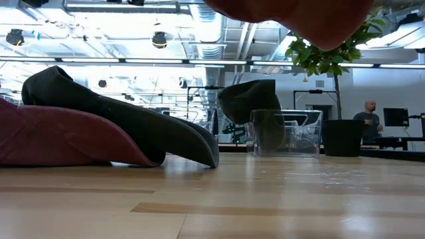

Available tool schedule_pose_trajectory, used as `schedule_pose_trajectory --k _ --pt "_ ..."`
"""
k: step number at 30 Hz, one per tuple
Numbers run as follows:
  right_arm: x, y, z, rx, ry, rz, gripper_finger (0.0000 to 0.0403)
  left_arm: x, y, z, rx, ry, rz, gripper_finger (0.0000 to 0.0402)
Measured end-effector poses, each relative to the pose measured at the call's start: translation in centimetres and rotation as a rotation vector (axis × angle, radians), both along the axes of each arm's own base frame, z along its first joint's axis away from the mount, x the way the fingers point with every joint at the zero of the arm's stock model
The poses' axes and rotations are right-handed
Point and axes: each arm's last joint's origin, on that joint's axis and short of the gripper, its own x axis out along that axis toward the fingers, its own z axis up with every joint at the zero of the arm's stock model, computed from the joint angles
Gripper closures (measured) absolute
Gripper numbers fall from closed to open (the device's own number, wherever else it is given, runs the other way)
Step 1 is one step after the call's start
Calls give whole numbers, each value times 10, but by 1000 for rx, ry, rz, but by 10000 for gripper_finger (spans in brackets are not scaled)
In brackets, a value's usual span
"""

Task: Pick & Place hat
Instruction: Put the right red cap in the left transparent bin

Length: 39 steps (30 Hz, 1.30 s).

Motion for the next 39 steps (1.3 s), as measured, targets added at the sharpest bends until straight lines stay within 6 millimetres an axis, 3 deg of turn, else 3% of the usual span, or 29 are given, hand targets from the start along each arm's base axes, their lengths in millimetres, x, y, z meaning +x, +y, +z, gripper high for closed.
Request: schedule_pose_trajectory --k 8,17,27,39 --pt "3 -2 -1 26 10 7 402 -2 -13 -4 347 -24 -71 271" --pt "16 -13 -2 78 45 1 402 8 -19 -14 581 -47 -74 271" --pt "19 -15 -1 94 44 6 402 15 -21 -24 621 -20 -84 271" --pt "28 -17 -4 109 71 41 402 18 -12 -23 605 -19 -46 271"
